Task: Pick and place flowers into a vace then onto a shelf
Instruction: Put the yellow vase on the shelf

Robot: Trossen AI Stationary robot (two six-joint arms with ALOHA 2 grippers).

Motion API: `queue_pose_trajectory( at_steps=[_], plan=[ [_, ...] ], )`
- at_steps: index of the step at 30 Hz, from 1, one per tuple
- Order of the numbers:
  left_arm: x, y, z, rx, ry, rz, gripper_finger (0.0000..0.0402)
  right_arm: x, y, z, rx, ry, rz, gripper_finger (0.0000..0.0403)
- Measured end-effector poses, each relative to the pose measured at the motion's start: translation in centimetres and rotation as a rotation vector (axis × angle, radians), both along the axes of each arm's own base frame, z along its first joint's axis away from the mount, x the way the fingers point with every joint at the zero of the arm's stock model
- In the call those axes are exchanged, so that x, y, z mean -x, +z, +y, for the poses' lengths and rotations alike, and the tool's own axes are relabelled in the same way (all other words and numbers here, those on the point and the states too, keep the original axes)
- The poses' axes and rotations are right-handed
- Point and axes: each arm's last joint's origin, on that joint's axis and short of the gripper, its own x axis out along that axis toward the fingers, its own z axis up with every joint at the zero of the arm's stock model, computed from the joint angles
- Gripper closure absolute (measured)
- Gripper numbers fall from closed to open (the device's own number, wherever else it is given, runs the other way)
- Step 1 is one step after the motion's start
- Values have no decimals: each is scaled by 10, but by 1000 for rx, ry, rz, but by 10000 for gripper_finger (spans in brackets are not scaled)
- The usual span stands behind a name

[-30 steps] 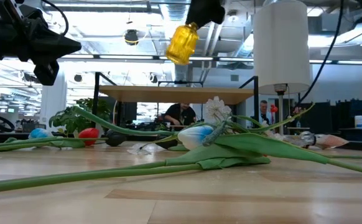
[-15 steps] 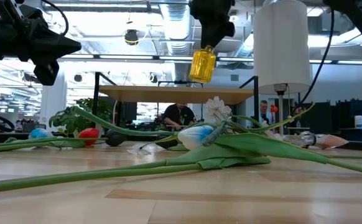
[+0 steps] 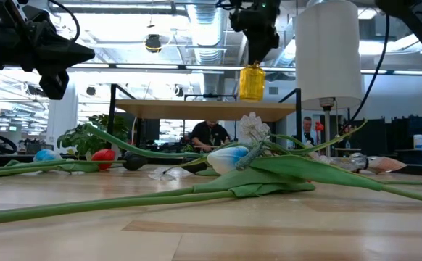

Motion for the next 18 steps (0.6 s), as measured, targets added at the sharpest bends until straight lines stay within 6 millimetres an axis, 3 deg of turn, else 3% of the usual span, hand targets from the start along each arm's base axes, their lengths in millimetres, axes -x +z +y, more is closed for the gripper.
queue_pose_trajectory(
  at_steps=[18],
  plan=[
    [0, 0, 0, 0, 0, 0, 401, 10, -2, -22, -13, 70, 0, 254]
  ],
)
